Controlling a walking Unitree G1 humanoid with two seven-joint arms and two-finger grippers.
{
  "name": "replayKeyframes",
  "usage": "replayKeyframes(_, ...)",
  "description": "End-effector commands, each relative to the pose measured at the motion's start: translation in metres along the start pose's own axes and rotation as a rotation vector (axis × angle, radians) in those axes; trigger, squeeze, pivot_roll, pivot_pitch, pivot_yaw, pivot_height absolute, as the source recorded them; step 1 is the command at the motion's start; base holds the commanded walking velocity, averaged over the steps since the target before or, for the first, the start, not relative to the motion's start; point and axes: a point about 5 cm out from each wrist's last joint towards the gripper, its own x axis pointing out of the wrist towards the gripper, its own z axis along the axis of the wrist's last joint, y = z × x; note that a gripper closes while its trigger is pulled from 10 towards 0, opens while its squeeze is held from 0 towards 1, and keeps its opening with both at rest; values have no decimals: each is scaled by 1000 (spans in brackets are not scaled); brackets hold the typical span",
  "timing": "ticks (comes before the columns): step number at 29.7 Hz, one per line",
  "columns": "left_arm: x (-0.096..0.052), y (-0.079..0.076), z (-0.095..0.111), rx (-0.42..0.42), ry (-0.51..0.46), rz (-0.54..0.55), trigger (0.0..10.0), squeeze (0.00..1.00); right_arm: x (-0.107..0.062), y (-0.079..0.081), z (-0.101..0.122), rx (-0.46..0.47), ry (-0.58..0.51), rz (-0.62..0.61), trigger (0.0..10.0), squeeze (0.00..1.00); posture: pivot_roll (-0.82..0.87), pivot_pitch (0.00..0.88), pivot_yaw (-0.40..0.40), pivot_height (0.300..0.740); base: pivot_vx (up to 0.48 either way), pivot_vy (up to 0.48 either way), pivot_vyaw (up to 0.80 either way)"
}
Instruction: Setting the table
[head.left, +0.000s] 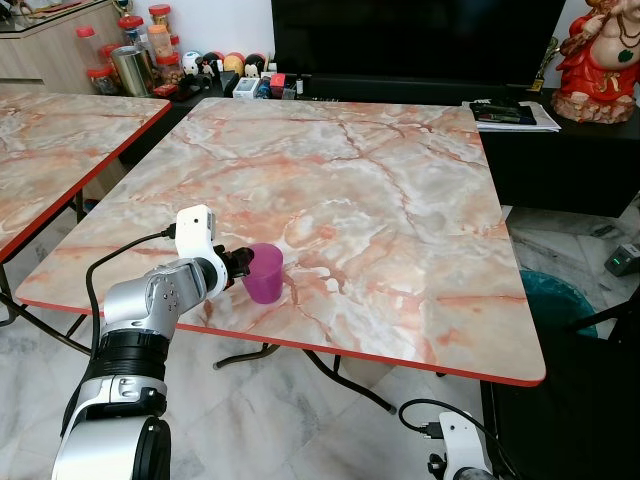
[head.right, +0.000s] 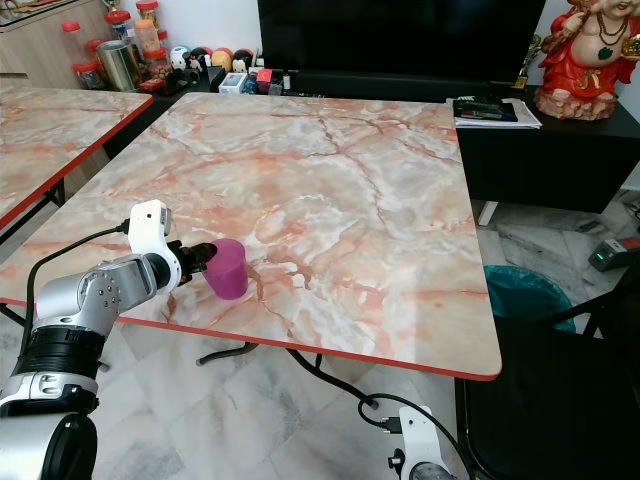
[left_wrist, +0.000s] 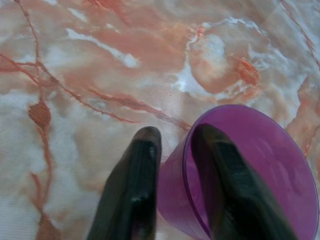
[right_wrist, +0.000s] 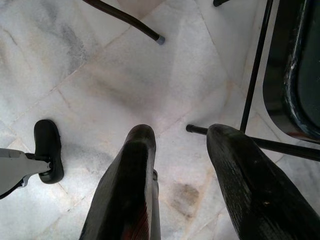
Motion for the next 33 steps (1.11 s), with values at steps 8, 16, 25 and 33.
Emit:
replayKeyframes(8,1,-2,2,20,6,-1,0,0,0,2,4,11,-6,-3,10000,0,38,0,46,740,0,0,0)
replayKeyframes(16,-2,2,10,25,-70,34,0,0,0,2,4,12,-7,-2,10000,0,39,0,45,740,0,0,0)
replayKeyframes(25,-21,7,44,93,-433,111,235,0,0,1,3,15,-6,-2,10000,0,41,0,34,740,0,0,0)
replayKeyframes(33,-32,-2,59,183,-641,165,10000,0,0,0,4,10,-5,-4,10000,0,40,0,27,740,0,0,0)
